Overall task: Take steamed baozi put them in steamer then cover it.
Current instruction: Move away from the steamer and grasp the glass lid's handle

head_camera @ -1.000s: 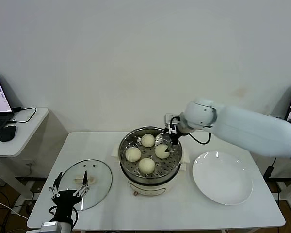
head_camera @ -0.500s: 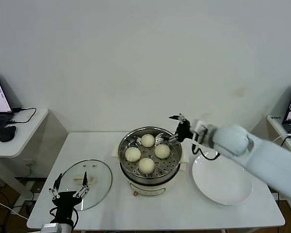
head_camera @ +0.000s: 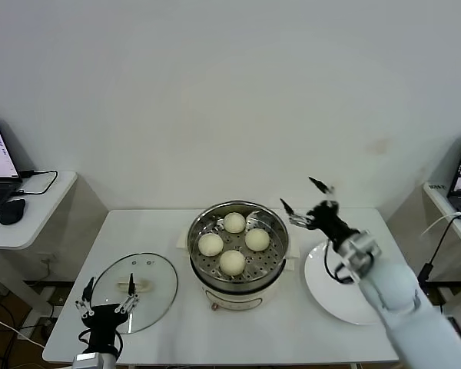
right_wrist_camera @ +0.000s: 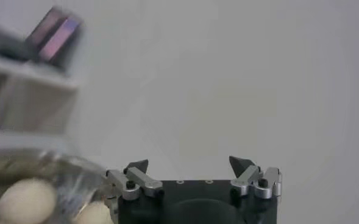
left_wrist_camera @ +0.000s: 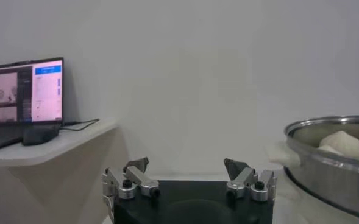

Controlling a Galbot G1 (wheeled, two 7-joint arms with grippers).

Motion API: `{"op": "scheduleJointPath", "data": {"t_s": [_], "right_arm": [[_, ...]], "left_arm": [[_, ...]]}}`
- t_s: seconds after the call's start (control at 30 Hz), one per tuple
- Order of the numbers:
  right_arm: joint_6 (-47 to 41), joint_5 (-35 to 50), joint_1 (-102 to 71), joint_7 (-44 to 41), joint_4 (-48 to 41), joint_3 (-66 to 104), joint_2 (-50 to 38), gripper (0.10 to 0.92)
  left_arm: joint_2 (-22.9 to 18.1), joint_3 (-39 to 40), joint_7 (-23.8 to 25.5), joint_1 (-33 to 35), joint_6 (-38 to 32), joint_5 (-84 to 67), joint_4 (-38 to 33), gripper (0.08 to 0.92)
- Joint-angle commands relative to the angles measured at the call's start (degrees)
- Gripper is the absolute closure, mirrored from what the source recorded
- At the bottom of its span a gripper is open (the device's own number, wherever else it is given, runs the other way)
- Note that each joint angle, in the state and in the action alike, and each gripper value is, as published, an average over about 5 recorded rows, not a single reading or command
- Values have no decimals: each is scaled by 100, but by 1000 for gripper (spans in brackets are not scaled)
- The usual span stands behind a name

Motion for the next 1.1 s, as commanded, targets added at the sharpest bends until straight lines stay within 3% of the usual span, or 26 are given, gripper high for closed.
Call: {"op": "scheduleJointPath", "data": {"t_s": [0.03,0.47,1.1], "right_arm": [[625,-941,-2565,-162,469,2404,2387,203],[499,-970,-3001,817,306,2643,2560,203],[632,-1058,-3121,950,161,2564,2801,203]], "left_arm": [[170,-394,-301,-48,-330,2945,907,177],[749,-1566,0,864,-718,6171,1469,177],[1600,-742,529,-890,-1273,6726,2801,177]]}}
